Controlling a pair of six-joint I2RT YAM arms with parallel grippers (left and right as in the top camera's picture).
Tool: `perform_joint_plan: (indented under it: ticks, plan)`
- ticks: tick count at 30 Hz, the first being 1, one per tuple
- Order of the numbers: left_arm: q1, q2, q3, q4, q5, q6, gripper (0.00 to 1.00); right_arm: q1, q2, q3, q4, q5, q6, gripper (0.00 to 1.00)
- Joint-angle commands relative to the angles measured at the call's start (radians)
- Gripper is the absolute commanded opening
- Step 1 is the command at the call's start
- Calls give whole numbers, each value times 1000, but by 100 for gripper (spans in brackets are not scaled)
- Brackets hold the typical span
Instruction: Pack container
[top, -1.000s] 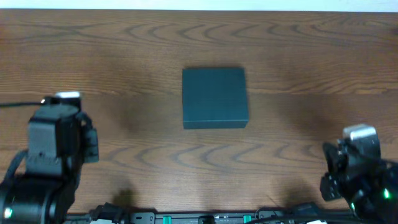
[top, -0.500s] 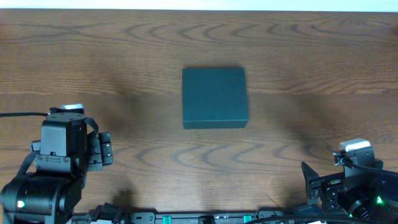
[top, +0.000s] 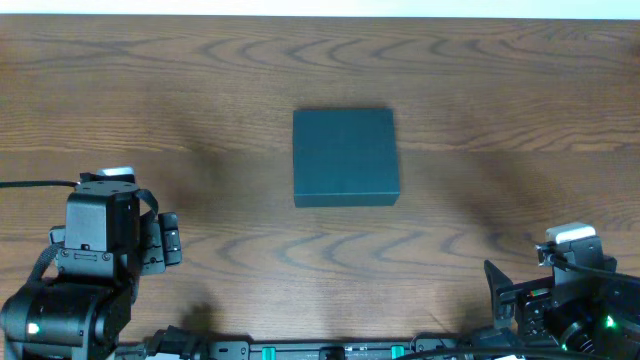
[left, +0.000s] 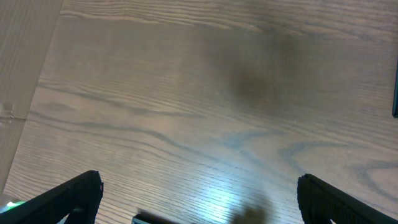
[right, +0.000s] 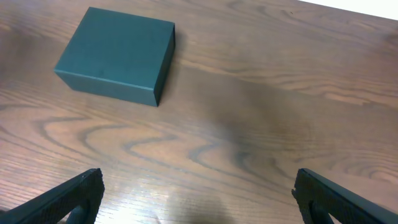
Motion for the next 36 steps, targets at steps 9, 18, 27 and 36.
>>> perform_joint_plan:
  ticks: [9, 18, 27, 36]
  plan:
    - [6, 0, -2, -3, -3, -13, 98, -72, -11, -16, 27, 27, -16, 99]
    - [6, 0, -2, -3, -3, -13, 99, -274, -251, -502, 489, -265, -4, 99]
    - [6, 0, -2, -3, -3, -13, 98, -271, -447, -1009, 801, -330, -1, 99]
    - [6, 0, -2, -3, -3, -13, 99, -244, -537, -1225, 978, -276, -31, 99]
